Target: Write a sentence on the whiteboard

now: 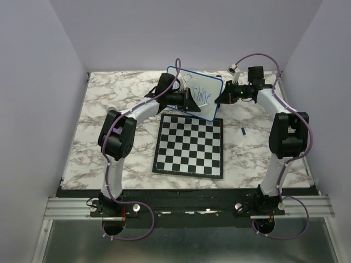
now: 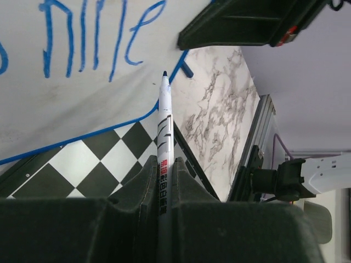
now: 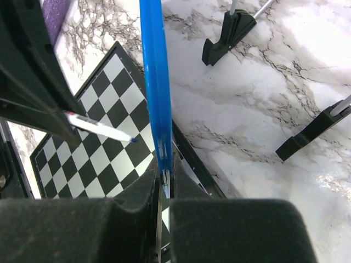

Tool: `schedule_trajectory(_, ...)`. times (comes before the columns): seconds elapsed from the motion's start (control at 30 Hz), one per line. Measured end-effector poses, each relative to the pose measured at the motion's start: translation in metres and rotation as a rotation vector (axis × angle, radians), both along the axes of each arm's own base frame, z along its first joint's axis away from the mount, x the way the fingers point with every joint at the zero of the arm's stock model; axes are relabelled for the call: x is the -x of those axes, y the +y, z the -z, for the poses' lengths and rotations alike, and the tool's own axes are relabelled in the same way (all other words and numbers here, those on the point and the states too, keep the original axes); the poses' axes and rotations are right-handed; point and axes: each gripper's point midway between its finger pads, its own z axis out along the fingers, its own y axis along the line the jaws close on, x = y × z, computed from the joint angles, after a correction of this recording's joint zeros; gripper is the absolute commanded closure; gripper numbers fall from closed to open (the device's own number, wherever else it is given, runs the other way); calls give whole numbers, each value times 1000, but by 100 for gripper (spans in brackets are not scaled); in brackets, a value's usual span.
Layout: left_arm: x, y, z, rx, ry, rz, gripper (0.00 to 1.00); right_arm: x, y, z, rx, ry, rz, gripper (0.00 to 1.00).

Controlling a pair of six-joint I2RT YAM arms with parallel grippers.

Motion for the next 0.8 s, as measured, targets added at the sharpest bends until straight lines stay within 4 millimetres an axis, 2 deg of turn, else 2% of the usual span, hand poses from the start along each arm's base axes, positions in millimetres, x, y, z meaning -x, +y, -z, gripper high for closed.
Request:
schedule_trajectory(0.2,15,20,-33,58,-52,-25,100,0,1,0,-1,0,-3,100)
schedule_trajectory(0.27,16,35,-51,82,-106,-51,100,1,1,0,-2,1,-3,100)
schedule_trajectory(0.4,26,66,-67,100,-174,-99,100,1,1,0,-2,2,-4,100)
schedule_trajectory(0.57,41,91,-64,83,-221,-153,100,2,1,0,-2,6,-4,100)
schedule_trajectory(0.8,58,114,-42,30,-247,-238,100,2,1,0,-1,7,-4,100)
